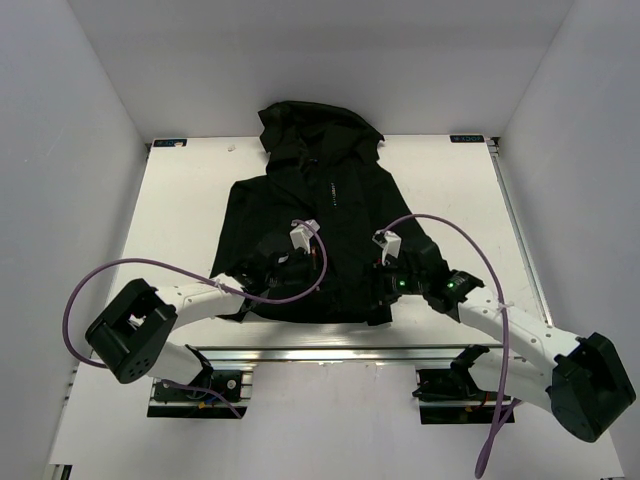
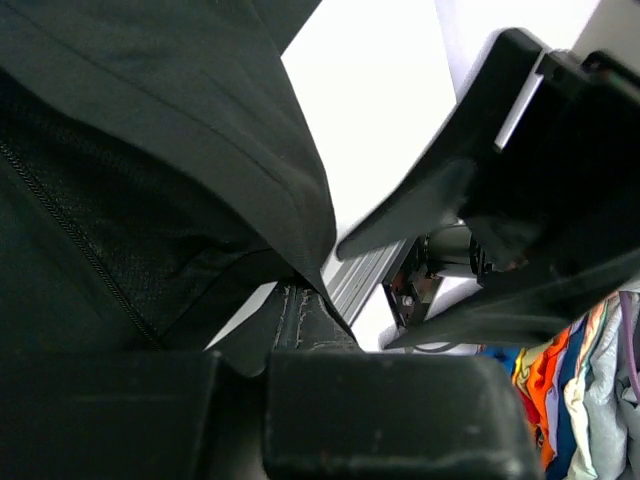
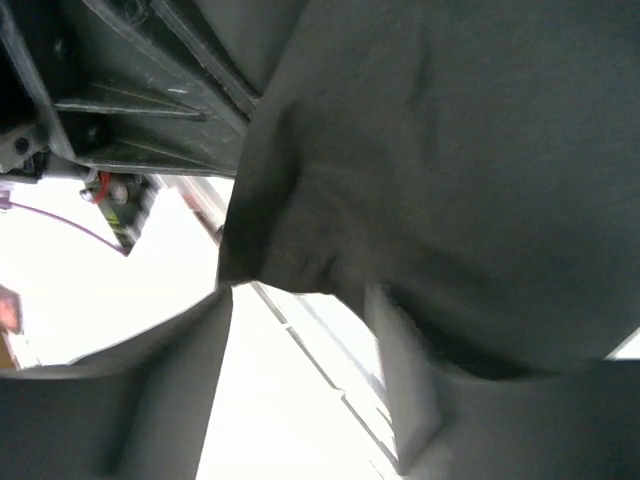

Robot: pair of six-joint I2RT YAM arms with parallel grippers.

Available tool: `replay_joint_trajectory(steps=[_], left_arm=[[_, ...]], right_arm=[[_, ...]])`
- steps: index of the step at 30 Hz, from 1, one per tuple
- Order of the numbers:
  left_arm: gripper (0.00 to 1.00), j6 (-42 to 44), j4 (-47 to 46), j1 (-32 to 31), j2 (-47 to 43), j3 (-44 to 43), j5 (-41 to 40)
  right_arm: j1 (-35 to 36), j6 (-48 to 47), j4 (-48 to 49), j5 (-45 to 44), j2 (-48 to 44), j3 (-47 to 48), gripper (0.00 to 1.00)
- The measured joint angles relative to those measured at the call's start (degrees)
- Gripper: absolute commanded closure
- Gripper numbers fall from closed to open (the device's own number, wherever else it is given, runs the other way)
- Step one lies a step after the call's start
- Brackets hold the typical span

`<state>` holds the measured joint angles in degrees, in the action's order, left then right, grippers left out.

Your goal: Zip up the jacket

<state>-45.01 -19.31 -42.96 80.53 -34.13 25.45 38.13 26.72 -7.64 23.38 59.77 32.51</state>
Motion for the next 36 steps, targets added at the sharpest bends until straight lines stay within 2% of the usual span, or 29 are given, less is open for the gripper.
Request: replay_joint_trajectory(steps=[1,3,9,12,13,19,27,33,36], left_arm=[[1.00,0.00,-0.02,-0.04,0.00,0.00,-0.04],[1.00,0.00,-0.02,-0.04,0.00,0.00,-0.04],[1.00,-0.04,-0.04,-0.55,0.00,0.00,-0.24],[1.00,0.09,1.29,-1.40,0.00,-0.35,-1.57],[1.00,0.24,1.99,-1.77,0.00,-0.61,-2.25],[1.00,1.57,9.18,-3.85,0.07,-4.92,-7.34],[1.00,2.49,14.84,-5.75,0.07,-7.54,-12.00],[1.00,3.17,16.52,-6.40,-0.20,-7.93,-13.68],[1.00,3.23,16.94,-6.40,-0.98,-7.93,-14.10]], right_arm=[[-0.04,-0.13,0.66,1.03,0.00,-0.46,0.27],[-0.04,-0.31,1.51,2.58,0.39,-0.94,0.24],[-0.04,0.02,3.08,4.26,4.28,-1.44,0.21],[-0.04,0.90,3.50,4.15,5.22,-1.49,0.16],[-0.02,1.09,3.61,4.00,5.25,-1.49,0.11],[1.16,1.84,3.61,1.79,4.70,-1.31,0.11],[8.26,3.37,-1.42,-9.42,5.35,5.11,0.11],[8.81,4.63,-2.36,-13.70,7.26,5.86,0.11],[8.81,4.87,-2.84,-14.93,8.15,5.86,0.17]])
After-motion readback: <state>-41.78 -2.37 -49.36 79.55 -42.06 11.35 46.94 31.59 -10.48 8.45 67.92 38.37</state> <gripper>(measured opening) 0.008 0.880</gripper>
